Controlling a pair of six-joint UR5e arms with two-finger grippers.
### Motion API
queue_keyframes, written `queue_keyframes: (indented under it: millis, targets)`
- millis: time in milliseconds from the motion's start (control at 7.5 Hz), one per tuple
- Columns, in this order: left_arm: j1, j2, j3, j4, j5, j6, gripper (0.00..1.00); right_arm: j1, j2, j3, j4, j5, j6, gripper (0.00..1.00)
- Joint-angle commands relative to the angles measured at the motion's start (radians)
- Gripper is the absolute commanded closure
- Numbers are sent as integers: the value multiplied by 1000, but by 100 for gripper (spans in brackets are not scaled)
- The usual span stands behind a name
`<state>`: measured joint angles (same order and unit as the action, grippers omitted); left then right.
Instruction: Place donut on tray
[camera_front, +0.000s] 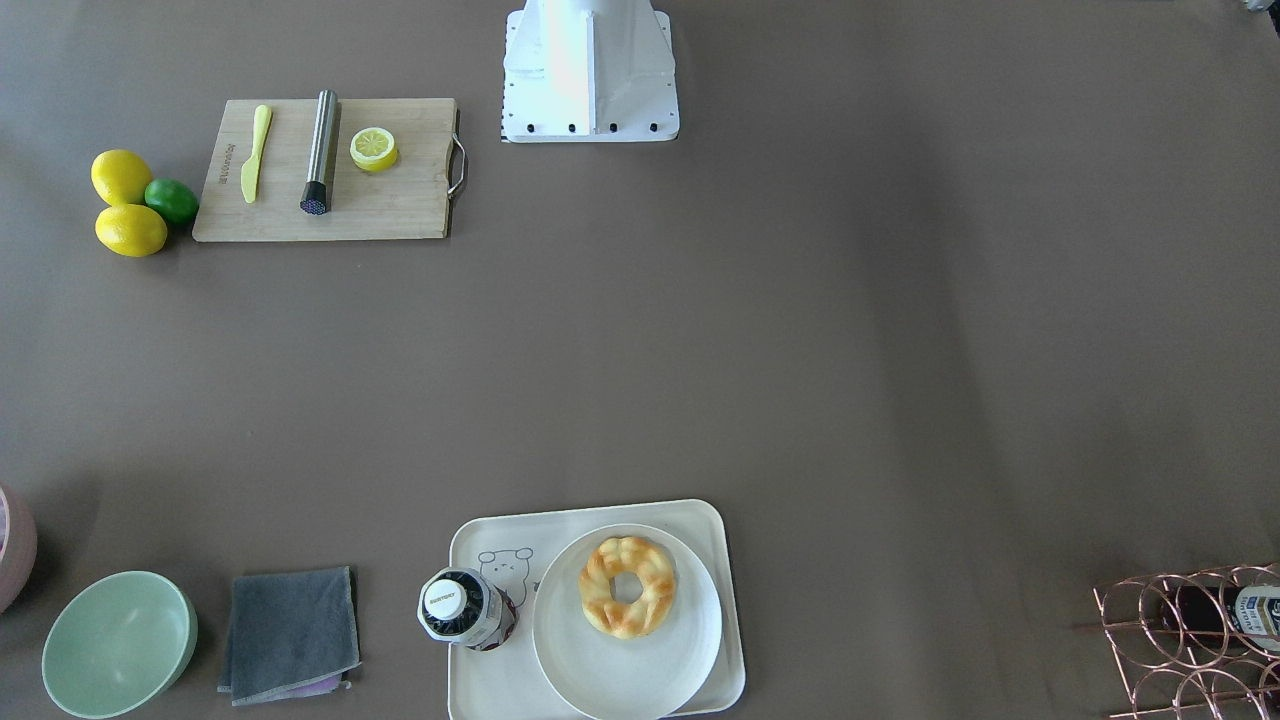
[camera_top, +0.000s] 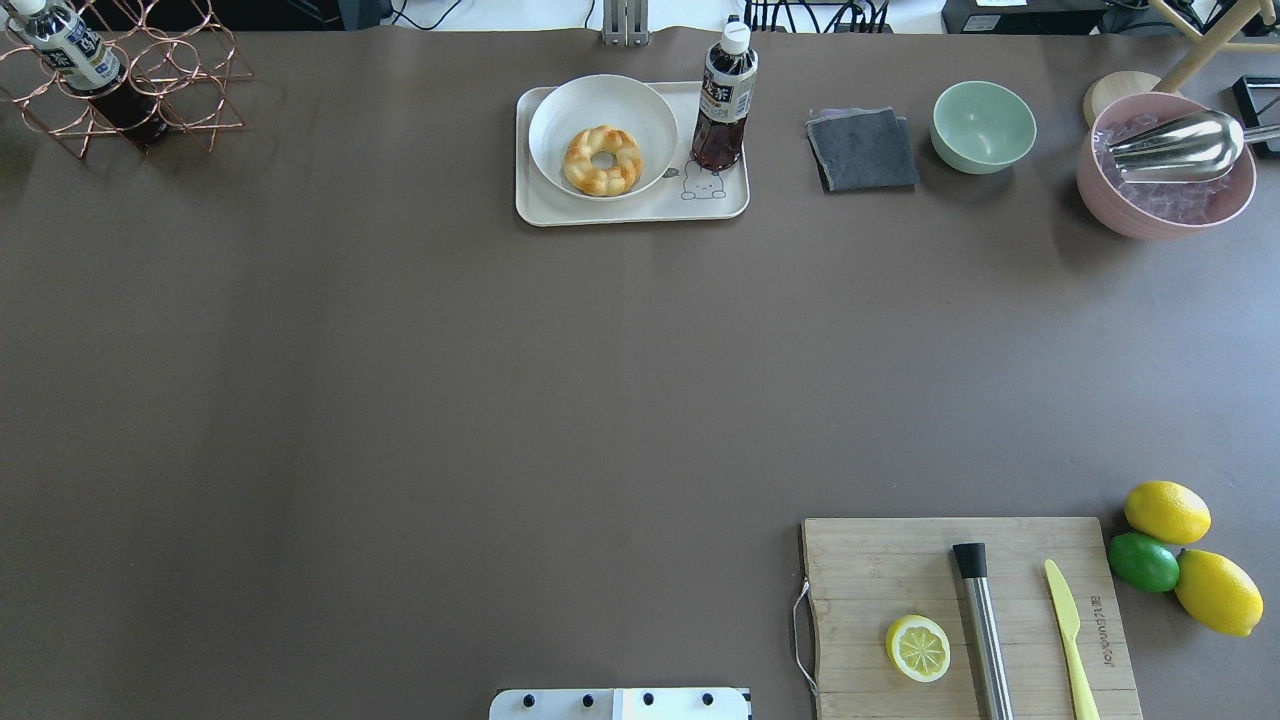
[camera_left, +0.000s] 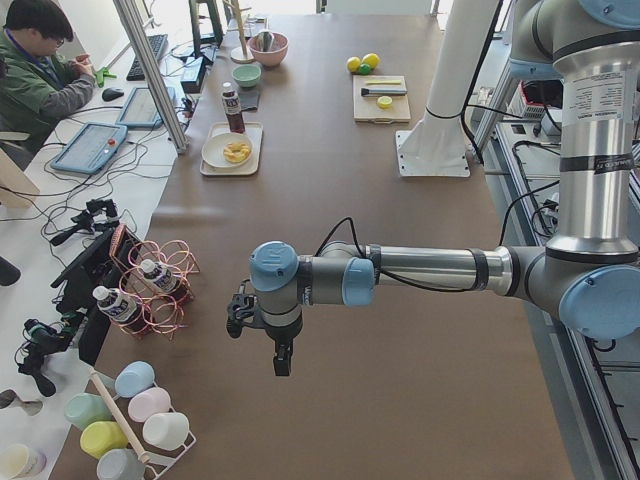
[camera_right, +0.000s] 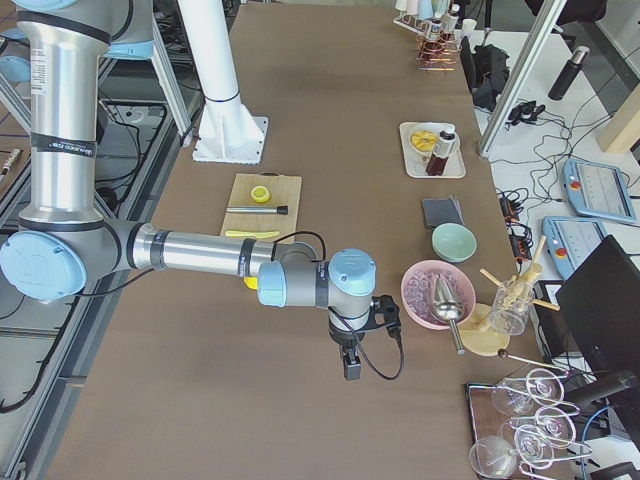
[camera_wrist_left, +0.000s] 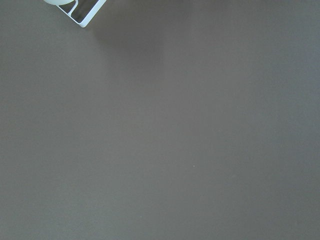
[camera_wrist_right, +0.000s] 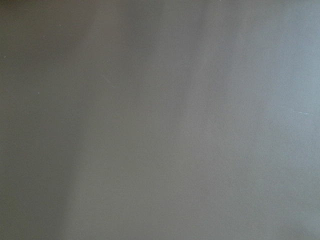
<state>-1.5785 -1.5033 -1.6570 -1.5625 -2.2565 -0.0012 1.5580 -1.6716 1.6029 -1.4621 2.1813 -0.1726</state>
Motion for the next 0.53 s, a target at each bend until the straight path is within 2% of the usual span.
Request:
queue_keyframes:
  millis: [0,400]
  targets:
    - [0,0,0,1,0,3,1,0,0,0,0,0,-2,0]
    - [0,-6,-3,1,0,3,1,0,0,0,0,0,-2,0]
